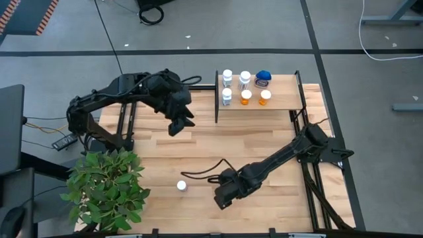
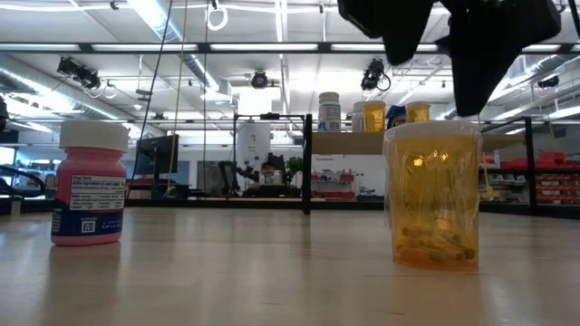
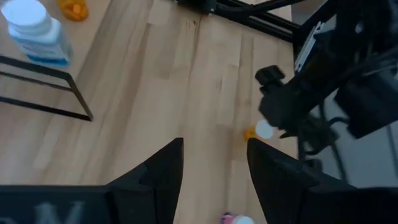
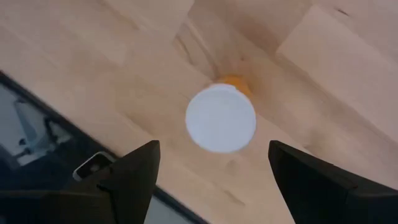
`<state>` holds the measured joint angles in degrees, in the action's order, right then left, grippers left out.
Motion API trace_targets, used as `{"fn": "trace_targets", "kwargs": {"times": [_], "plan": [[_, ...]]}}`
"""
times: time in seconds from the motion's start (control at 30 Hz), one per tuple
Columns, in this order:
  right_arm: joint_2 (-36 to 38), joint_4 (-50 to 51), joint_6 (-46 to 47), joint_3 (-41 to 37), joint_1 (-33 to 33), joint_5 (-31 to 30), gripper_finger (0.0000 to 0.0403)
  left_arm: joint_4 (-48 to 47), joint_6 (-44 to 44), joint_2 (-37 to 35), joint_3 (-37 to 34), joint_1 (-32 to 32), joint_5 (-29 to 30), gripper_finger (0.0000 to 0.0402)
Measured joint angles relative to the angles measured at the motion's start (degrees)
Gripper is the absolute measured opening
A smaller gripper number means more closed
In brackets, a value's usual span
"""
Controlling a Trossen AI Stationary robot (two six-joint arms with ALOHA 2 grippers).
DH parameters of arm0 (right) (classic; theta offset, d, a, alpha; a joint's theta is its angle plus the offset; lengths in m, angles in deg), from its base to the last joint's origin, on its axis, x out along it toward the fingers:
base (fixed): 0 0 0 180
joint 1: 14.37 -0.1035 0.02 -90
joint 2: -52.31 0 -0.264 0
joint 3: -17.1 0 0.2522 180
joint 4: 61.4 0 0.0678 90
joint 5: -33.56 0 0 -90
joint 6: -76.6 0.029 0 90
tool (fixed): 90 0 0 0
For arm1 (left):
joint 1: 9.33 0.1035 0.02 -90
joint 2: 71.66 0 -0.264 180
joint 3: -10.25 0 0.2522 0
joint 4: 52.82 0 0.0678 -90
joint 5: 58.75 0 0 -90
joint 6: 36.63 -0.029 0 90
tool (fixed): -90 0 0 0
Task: Pick and place medicine bottles onto shelf by color
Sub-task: Put the orange medicine bottle on the shelf
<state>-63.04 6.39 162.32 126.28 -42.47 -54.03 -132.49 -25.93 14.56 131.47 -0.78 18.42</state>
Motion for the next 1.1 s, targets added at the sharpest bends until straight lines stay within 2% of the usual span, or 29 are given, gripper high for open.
{"fn": "trace_targets", "kwargs": {"times": [0.27,0.47,1.1], "plan": [[-2.08,-0.47,0.08,0.0,-0.33,-2.88,0.0312,0.01,3.83,0.0,0.0,-6.82,5.0,0.0183],[-2.32,-0.84,-0.35,0.0,-0.17,-4.27,0.0312,-0.35,5.2,0.0,0.0,-10.31,6.52,0.0185],[-2.32,-1.05,1.44,-1.29,-0.22,-2.82,0.0311,-0.42,6.74,0.0,0.0,-12.69,7.75,0.0184]]}}
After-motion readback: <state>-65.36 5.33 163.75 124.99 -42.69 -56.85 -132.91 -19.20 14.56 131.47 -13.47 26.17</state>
